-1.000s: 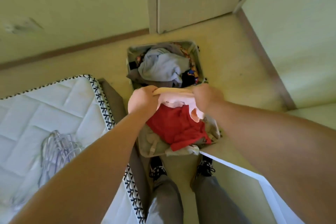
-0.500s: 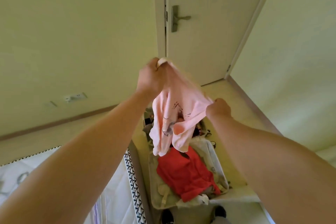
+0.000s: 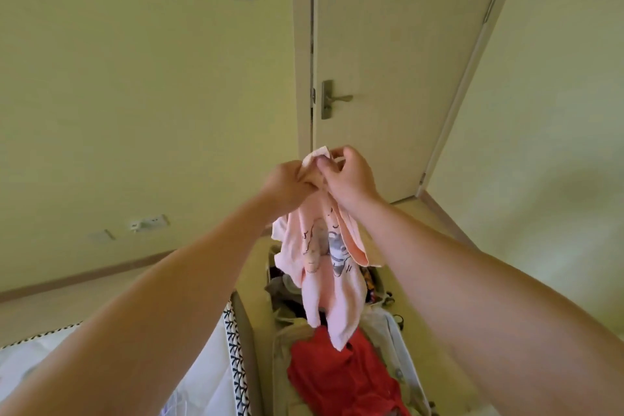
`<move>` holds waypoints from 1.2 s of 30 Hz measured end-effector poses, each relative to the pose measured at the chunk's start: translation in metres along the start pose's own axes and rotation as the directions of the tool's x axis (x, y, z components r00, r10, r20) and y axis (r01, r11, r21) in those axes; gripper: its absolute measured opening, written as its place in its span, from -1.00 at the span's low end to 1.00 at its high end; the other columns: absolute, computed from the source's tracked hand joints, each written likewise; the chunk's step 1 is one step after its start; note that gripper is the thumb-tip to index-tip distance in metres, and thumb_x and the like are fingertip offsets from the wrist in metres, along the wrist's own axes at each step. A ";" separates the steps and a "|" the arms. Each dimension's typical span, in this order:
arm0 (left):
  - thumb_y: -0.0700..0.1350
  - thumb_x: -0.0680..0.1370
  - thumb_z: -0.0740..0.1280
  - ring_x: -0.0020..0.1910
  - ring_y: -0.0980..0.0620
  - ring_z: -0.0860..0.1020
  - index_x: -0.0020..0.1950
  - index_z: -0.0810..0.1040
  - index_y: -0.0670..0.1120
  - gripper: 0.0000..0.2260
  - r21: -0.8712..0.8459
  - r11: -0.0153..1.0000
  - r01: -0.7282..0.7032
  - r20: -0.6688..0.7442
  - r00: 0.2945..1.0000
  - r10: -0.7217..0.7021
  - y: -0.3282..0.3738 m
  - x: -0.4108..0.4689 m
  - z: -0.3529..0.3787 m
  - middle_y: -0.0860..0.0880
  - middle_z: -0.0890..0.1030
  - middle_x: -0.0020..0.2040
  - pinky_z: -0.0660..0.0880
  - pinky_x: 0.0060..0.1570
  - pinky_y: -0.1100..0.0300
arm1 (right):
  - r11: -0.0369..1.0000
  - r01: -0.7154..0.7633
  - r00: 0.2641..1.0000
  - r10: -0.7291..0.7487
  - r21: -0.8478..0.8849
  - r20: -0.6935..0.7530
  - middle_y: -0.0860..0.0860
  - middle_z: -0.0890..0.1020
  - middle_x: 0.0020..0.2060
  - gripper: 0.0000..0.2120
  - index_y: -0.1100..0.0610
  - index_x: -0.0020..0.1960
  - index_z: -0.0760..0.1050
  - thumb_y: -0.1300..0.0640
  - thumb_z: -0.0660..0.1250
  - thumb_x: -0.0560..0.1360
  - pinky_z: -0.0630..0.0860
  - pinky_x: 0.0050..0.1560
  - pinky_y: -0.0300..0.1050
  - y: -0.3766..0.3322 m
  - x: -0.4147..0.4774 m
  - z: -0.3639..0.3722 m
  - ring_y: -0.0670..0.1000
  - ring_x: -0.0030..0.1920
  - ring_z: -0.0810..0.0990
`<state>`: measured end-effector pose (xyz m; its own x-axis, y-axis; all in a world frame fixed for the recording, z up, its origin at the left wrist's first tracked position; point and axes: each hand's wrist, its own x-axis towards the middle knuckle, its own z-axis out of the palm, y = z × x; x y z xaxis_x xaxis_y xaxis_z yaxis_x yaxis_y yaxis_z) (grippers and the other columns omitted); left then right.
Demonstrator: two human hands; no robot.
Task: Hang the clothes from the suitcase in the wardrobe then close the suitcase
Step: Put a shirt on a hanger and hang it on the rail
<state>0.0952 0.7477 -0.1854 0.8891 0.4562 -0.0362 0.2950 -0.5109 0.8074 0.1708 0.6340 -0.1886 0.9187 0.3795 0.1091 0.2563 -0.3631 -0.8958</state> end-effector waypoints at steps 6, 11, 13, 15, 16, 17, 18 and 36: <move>-0.36 0.50 0.26 -0.20 0.09 0.60 -0.10 0.67 -0.01 -0.70 -0.389 0.919 0.057 -0.036 0.996 -0.076 0.016 -0.001 -0.022 0.03 0.66 -0.20 0.52 -0.21 0.28 | 0.975 -0.057 0.884 0.149 -0.213 0.443 -0.10 0.67 0.02 -0.46 -0.08 0.20 0.53 -0.42 0.39 0.40 0.60 -0.06 -0.07 0.055 -0.024 -0.013 -0.07 -0.04 0.66; -0.09 0.52 0.44 -0.25 -0.01 0.62 -0.02 0.66 -0.09 -0.90 -0.493 0.868 0.055 -0.066 0.993 -0.100 0.017 0.003 -0.028 -0.03 0.66 -0.25 0.57 -0.19 0.17 | 0.986 -0.160 0.826 0.159 -0.045 0.541 -0.14 0.69 -0.05 -0.41 -0.09 0.28 0.53 -0.41 0.41 0.39 0.58 -0.10 -0.21 0.067 -0.043 0.003 -0.18 -0.16 0.67; 0.03 0.53 0.44 -0.26 -0.02 0.58 -0.05 0.63 -0.10 -0.80 -0.458 0.888 0.051 -0.108 0.988 -0.112 0.013 0.008 -0.026 -0.03 0.62 -0.25 0.53 -0.19 0.12 | 0.988 -0.132 0.846 0.153 -0.078 0.510 -0.13 0.64 -0.26 -0.60 0.01 0.15 0.56 -0.26 0.38 0.50 0.47 -0.27 -0.26 0.065 -0.045 0.010 -0.19 -0.34 0.57; 0.07 0.56 0.40 -0.26 0.00 0.53 -0.09 0.61 -0.09 -0.77 -0.421 0.907 0.026 -0.190 0.975 -0.116 0.011 0.009 -0.025 -0.01 0.58 -0.26 0.47 -0.20 0.14 | 0.975 -0.049 0.875 0.146 -0.215 0.461 -0.05 0.47 -0.43 -0.67 0.12 -0.11 0.47 -0.14 0.26 0.62 0.34 -0.40 -0.20 0.068 -0.045 0.013 -0.10 -0.49 0.40; 0.08 0.57 0.39 -0.25 0.01 0.51 -0.07 0.61 -0.11 -0.75 -0.412 0.911 0.012 -0.235 0.965 -0.119 0.009 0.009 -0.026 -0.01 0.57 -0.26 0.45 -0.19 0.13 | 0.959 0.009 0.881 0.126 -0.283 0.457 -0.04 0.38 -0.46 -0.61 0.13 -0.22 0.37 -0.11 0.20 0.66 0.29 -0.41 -0.17 0.071 -0.043 0.014 -0.07 -0.51 0.32; 0.07 0.58 0.37 -0.25 0.01 0.50 -0.05 0.61 -0.13 -0.74 -0.407 0.914 0.001 -0.276 0.953 -0.125 0.005 0.011 -0.027 -0.01 0.57 -0.25 0.44 -0.18 0.13 | 0.933 0.073 0.882 0.105 -0.353 0.460 -0.03 0.33 -0.47 -0.57 0.11 -0.27 0.29 -0.10 0.16 0.68 0.24 -0.42 -0.16 0.073 -0.042 0.013 -0.05 -0.50 0.27; 0.06 0.59 0.36 -0.24 0.03 0.49 -0.04 0.61 -0.13 -0.75 -0.402 0.915 -0.009 -0.312 0.941 -0.128 0.003 0.011 -0.030 0.00 0.56 -0.24 0.42 -0.18 0.13 | 0.906 0.120 0.879 0.093 -0.406 0.467 -0.02 0.30 -0.47 -0.55 0.10 -0.30 0.25 -0.11 0.14 0.69 0.20 -0.43 -0.16 0.075 -0.040 0.011 -0.04 -0.49 0.24; 0.05 0.47 0.44 -0.25 -0.02 0.50 -0.10 0.50 -0.07 -0.77 0.112 0.985 0.133 -0.280 0.955 -0.097 -0.071 -0.009 -0.072 0.00 0.58 -0.23 0.38 -0.29 0.14 | 0.892 -0.022 0.999 0.037 -0.452 0.024 0.22 0.62 0.12 -0.74 0.22 0.23 0.48 0.26 0.19 0.56 0.47 -0.03 -0.08 0.023 0.021 -0.017 0.25 0.11 0.61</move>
<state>0.0409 0.8321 -0.2003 0.7224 0.6894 0.0524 0.4475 -0.5240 0.7247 0.2009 0.6196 -0.1997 0.9201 0.3863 0.0651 0.3439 -0.7168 -0.6066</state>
